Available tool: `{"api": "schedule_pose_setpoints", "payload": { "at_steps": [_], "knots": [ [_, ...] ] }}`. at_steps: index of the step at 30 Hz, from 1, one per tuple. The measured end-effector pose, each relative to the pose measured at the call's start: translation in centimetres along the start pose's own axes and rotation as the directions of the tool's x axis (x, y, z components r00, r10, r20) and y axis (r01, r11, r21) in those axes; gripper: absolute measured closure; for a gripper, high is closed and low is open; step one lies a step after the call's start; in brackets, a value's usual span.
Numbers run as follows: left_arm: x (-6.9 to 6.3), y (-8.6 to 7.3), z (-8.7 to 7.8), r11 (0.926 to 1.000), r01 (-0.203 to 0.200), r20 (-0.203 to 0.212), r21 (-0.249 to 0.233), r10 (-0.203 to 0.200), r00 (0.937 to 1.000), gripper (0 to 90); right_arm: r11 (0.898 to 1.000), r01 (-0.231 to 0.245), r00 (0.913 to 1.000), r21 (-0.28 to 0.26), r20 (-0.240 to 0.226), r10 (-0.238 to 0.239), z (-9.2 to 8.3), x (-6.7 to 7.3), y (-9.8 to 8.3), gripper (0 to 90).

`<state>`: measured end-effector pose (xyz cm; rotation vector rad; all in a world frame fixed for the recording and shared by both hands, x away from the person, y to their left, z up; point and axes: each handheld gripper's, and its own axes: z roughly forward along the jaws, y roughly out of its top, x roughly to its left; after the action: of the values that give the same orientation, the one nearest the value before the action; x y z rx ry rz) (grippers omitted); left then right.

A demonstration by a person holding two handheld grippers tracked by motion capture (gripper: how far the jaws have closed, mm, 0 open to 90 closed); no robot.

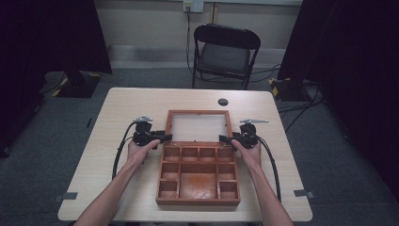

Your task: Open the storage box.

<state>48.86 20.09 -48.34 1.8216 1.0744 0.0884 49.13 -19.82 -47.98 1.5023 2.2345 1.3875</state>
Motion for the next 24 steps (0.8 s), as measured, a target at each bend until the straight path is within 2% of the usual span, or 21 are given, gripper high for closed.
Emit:
{"api": "schedule_pose_setpoints", "payload": {
  "at_steps": [3,8,9,10,11,16,19,22,24],
  "knots": [
    [-0.1,0.0,0.0,0.9999,-0.012,-0.002,0.003,0.012,0.9999,45.9,1.0,0.005,1.0,0.001,0.004,-0.005,0.0,0.0,0.0,22.8],
    [-0.2,0.0,0.0,0.9996,-0.022,-0.007,0.015,0.022,0.9997,46.0,0.999,-0.041,0.9989,0.013,-0.023,0.041,0.2,-0.4,-0.2,22.7],
    [-0.2,0.0,0.0,0.9999,-0.015,-0.009,0.007,0.015,0.9998,45.9,0.999,-0.042,0.999,0.014,-0.018,0.042,0.3,-0.5,-0.3,19.2],
    [-0.2,0.0,0.0,0.9998,-0.018,-0.006,0.01,0.018,0.9998,46.1,1.0,-0.019,0.9998,0.005,0.011,0.019,0.3,-0.4,-0.3,19.7],
    [-0.2,0.0,0.0,0.9998,-0.019,-0.006,0.011,0.019,0.9998,46.2,1.0,-0.012,0.9998,0.0,0.018,0.012,0.2,-0.3,-0.3,20.4],
    [-0.2,0.0,0.0,0.9996,-0.024,-0.013,0.017,0.024,0.9996,44.6,1.0,-0.002,0.9995,-0.001,0.033,0.002,0.1,-0.2,-0.2,20.1],
    [-0.2,0.0,-0.3,0.999,-0.036,-0.028,0.025,0.037,0.9989,39.2,1.0,0.008,0.999,-0.002,0.045,-0.008,-0.1,-0.1,-0.2,20.0],
    [-0.2,0.0,-0.8,0.9995,-0.026,-0.043,0.019,0.027,0.9987,34.2,1.0,0.015,0.9986,-0.007,0.051,-0.015,-0.5,0.0,-0.2,19.9],
    [-0.2,0.0,-1.3,0.9991,-0.038,-0.057,0.018,0.039,0.9976,32.1,1.0,0.021,0.9984,-0.019,0.053,-0.02,-0.9,0.0,-0.2,19.9]
  ]
}}
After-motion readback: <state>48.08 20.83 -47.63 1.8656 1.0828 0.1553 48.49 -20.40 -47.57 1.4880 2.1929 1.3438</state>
